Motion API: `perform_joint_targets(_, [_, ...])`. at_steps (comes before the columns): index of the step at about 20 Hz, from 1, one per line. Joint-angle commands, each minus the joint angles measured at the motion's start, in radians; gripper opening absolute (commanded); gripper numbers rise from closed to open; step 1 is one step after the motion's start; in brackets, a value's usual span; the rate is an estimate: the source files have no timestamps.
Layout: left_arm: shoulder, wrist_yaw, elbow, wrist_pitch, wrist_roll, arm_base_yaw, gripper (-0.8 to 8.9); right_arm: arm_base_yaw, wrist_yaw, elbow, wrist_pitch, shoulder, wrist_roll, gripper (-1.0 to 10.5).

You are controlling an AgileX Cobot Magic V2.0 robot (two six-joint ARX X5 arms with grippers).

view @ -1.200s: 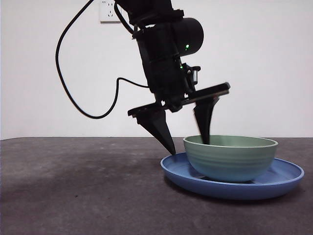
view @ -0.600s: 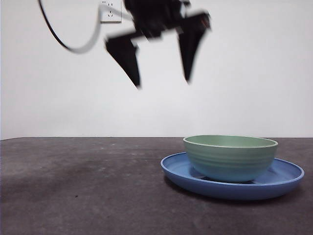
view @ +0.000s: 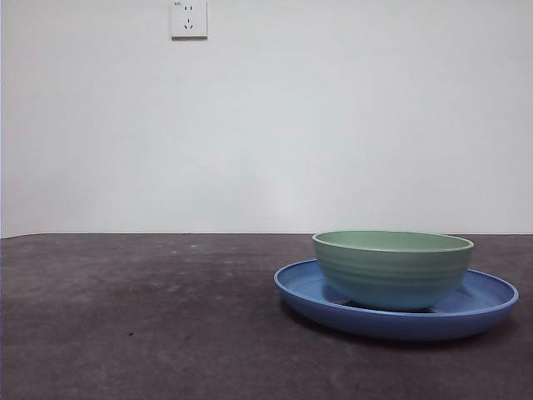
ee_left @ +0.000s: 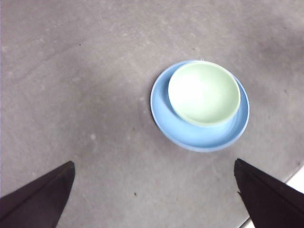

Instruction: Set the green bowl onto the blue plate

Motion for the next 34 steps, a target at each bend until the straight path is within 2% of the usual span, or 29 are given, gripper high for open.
perform_joint_targets(1, [-0.18, -0.005, -0.225, 0.104, 0.019, -0.012, 7.79, 0.005, -0.002, 0.018, 0.01, 0.004, -0.009, 5.0])
perform_joint_targets(4, [-0.423, -0.005, -0.497, 0.236, 0.019, -0.012, 7.79, 0.005, -0.002, 0.018, 0.01, 0.004, -0.009, 5.0])
perform_joint_targets(6, [-0.554, -0.005, -0.612, 0.254, -0.004, -0.012, 7.79, 0.005, -0.002, 0.018, 0.01, 0.004, -0.009, 5.0])
perform_joint_targets(8, [-0.65, -0.005, -0.673, 0.246, -0.025, -0.012, 7.79, 0.005, -0.002, 0.018, 0.01, 0.004, -0.009, 5.0])
perform_joint_targets(12, [-0.748, -0.005, -0.681, 0.269, -0.028, -0.012, 7.79, 0.005, -0.002, 0.018, 0.009, 0.004, -0.009, 5.0])
perform_joint_targets(17, [-0.777, -0.005, -0.681, 0.269, -0.028, -0.012, 7.79, 0.005, 0.008, 0.018, 0.007, 0.006, -0.003, 5.0])
perform_joint_targets(20, [-0.777, -0.005, -0.681, 0.269, -0.028, -0.012, 7.79, 0.004, 0.109, 0.018, -0.004, 0.028, 0.042, 4.9])
perform_joint_targets(23, [-0.777, -0.005, -0.681, 0.269, -0.028, -0.012, 7.79, -0.002, 0.172, 0.018, -0.051, 0.136, 0.087, 4.9])
perform_joint_targets(27, [-0.777, -0.005, -0.681, 0.269, -0.028, -0.012, 7.79, -0.03, 0.182, 0.019, -0.04, 0.364, 0.063, 4.9])
perform_joint_targets(32, [-0.777, -0.005, -0.681, 0.269, -0.028, -0.012, 7.79, -0.112, 0.18, 0.019, 0.071, 0.581, 0.037, 4.9])
perform_joint_targets(34, [-0.777, -0.005, -0.681, 0.269, -0.028, -0.012, 7.79, -0.149, 0.148, 0.019, 0.117, 0.636, 0.035, 4.9])
